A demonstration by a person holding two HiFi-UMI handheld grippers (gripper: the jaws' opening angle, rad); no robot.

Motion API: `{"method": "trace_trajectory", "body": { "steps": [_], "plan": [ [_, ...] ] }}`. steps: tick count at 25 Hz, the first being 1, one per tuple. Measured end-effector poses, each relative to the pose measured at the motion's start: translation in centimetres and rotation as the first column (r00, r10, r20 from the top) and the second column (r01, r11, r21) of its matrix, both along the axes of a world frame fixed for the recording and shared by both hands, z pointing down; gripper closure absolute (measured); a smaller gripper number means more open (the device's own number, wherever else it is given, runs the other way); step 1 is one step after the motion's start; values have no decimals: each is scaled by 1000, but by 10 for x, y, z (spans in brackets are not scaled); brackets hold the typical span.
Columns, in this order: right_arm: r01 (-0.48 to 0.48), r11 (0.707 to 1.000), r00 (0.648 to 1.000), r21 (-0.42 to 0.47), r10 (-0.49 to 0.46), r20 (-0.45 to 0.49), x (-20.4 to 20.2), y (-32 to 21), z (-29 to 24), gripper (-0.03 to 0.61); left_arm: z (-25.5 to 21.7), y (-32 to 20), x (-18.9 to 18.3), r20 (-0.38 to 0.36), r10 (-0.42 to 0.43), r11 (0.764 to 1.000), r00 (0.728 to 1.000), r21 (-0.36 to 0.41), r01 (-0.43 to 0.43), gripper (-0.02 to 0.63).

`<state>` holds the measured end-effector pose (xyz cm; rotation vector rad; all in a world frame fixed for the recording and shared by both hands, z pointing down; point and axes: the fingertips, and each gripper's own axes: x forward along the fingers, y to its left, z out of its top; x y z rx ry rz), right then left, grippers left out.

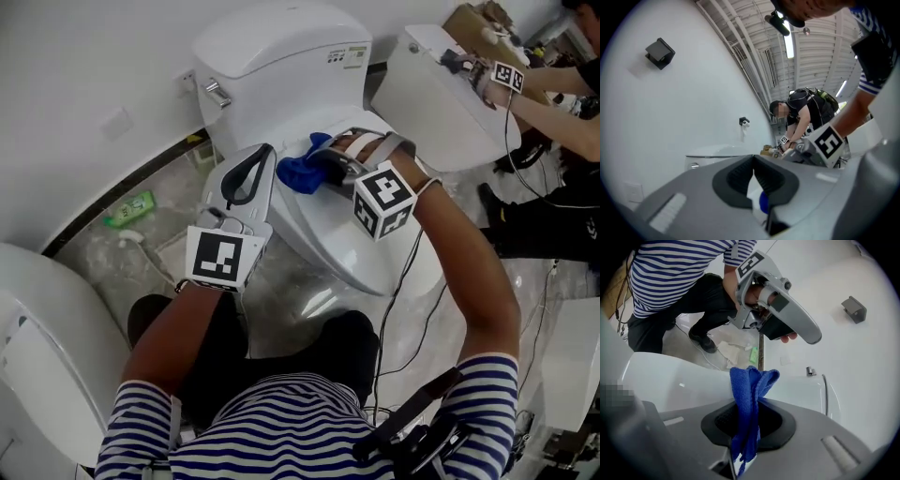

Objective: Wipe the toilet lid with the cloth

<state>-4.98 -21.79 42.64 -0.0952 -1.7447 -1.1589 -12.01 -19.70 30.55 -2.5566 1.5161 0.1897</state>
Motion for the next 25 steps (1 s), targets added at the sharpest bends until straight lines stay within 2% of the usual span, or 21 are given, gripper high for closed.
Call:
{"method": "trace_trajectory", "body": {
  "steps": [9,14,20,25],
  "plan": [
    [-16,1000,1000,14,16,-13,-37,-39,11,508,7,1,-24,-18,-29,999,999,-34,28,610],
    [-32,999,999,-4,32,-36,-37,-41,23,508,7,-1,-26,-25,-30,999,999,-38,29,610],
    [-55,998,998,-40,54,-20,-31,-31,24,508,7,-2,-18,-26,-17,999,1000,-47,16,609],
    [-64,997,998,-42,64,-13,-17,-12,24,508,5,-5,-5,-16,-3,1000,1000,-12,3,611]
  ]
}}
